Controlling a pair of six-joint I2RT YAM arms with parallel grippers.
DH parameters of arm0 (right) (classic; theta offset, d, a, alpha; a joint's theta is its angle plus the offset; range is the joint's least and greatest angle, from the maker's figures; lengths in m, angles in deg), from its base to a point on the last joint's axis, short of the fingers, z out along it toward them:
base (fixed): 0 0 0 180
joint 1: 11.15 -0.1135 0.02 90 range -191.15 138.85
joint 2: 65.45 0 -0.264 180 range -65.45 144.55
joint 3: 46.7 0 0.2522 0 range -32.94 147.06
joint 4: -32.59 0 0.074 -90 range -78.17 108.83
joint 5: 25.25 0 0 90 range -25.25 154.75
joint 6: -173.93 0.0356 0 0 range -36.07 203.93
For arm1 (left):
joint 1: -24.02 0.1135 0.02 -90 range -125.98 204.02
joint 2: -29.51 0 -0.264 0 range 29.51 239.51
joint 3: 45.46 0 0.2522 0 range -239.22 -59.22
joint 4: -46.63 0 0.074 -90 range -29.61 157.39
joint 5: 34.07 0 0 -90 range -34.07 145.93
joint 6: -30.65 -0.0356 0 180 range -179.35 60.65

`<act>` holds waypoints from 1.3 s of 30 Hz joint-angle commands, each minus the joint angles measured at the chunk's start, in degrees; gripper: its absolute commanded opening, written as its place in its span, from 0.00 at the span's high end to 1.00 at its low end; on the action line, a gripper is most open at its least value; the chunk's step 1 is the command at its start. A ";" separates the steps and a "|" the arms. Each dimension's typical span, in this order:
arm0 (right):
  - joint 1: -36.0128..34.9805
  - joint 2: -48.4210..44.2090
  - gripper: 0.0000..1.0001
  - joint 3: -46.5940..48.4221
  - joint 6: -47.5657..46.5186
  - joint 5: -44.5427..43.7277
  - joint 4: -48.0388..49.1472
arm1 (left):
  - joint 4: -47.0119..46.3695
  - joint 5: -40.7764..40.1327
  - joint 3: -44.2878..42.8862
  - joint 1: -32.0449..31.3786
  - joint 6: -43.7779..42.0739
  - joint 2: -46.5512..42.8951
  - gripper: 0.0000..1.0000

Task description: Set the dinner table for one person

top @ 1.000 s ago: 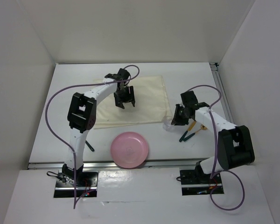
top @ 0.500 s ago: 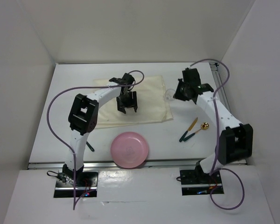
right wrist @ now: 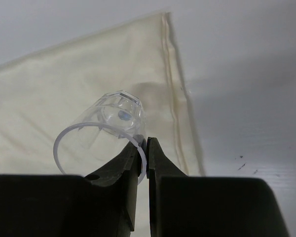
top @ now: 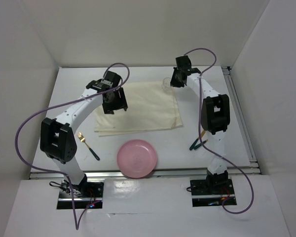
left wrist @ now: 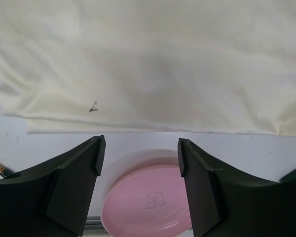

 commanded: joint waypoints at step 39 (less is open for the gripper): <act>1.26 -18.96 0.00 -7.88 -0.93 2.44 3.49 | -7.41 9.69 41.15 -9.52 4.84 -18.65 0.12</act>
